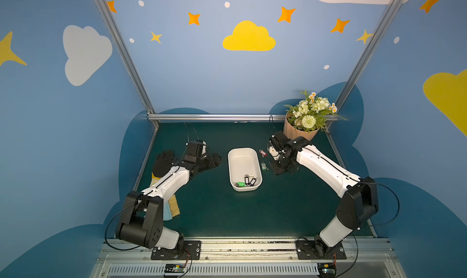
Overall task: Take the keys out of the storage box
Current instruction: Place the key at the center of the board.
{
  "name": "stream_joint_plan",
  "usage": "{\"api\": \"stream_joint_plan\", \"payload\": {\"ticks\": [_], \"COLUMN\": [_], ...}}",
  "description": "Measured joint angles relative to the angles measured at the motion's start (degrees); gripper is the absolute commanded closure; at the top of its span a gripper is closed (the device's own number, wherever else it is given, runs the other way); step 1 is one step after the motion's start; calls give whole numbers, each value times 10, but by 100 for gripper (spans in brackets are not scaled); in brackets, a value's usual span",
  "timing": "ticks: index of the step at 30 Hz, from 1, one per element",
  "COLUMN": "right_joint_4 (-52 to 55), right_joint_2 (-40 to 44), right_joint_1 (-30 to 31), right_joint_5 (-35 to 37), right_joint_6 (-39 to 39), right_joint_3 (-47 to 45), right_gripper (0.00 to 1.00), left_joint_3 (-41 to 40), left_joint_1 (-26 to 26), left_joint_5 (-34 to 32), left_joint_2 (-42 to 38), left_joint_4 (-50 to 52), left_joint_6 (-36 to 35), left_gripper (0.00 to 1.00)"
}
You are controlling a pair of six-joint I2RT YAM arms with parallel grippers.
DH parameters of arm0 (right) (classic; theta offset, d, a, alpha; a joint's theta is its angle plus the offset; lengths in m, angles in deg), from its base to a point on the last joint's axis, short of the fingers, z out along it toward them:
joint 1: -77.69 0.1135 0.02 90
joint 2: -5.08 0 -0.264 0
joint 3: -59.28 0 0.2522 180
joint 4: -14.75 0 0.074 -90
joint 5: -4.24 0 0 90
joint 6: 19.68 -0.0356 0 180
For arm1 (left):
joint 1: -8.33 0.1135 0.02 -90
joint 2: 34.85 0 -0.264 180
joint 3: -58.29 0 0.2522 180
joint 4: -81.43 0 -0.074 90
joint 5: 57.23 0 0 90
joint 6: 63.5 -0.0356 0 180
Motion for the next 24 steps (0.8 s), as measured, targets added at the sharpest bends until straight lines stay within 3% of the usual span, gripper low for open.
{"api": "stream_joint_plan", "payload": {"ticks": [7,24], "right_joint_4": [-3,-94], "right_joint_2": [-2,-122], "right_joint_1": [-4,-4], "right_joint_5": [-58,-134], "right_joint_6": [18,41], "right_joint_3": [-63,-39], "right_gripper": [100,100], "left_joint_3": [-1,-1], "left_joint_1": [0,0], "left_joint_5": [-10,-9], "left_joint_2": [-1,-4], "left_joint_4": [-2,0], "left_joint_6": [-1,0], "left_gripper": [10,10]}}
